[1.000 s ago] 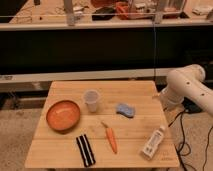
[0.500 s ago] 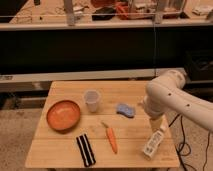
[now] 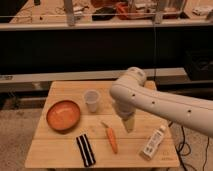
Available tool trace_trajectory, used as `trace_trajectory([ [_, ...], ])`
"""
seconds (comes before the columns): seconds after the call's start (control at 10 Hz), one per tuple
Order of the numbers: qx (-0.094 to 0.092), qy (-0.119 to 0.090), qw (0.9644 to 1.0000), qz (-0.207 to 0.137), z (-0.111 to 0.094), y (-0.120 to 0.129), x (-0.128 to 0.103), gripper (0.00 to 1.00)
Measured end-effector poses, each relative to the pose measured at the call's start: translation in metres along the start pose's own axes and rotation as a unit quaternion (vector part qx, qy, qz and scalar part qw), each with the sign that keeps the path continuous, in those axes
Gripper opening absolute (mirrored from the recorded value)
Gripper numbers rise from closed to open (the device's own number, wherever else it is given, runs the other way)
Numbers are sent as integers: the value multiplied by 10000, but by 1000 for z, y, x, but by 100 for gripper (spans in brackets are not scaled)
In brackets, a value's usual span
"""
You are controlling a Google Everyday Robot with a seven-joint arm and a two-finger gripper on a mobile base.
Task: Move the arm in a circular motion
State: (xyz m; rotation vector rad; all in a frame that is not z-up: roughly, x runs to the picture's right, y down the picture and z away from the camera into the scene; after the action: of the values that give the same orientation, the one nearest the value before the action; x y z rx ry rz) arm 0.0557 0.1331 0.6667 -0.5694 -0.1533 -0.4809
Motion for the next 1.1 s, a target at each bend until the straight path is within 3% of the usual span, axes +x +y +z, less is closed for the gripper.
trace_trajectory([
  [0.2,96,-4,9996,-250,4,-42,-16,80],
  [0.5,162,33,9990,-420,15,-92,4,80],
  [0.8,132,141,9989,-431,28,-125,64,80],
  [0.9,74,172,9992,-362,34,-126,99,80],
  [1.1,5,177,9997,-178,41,-114,145,80],
])
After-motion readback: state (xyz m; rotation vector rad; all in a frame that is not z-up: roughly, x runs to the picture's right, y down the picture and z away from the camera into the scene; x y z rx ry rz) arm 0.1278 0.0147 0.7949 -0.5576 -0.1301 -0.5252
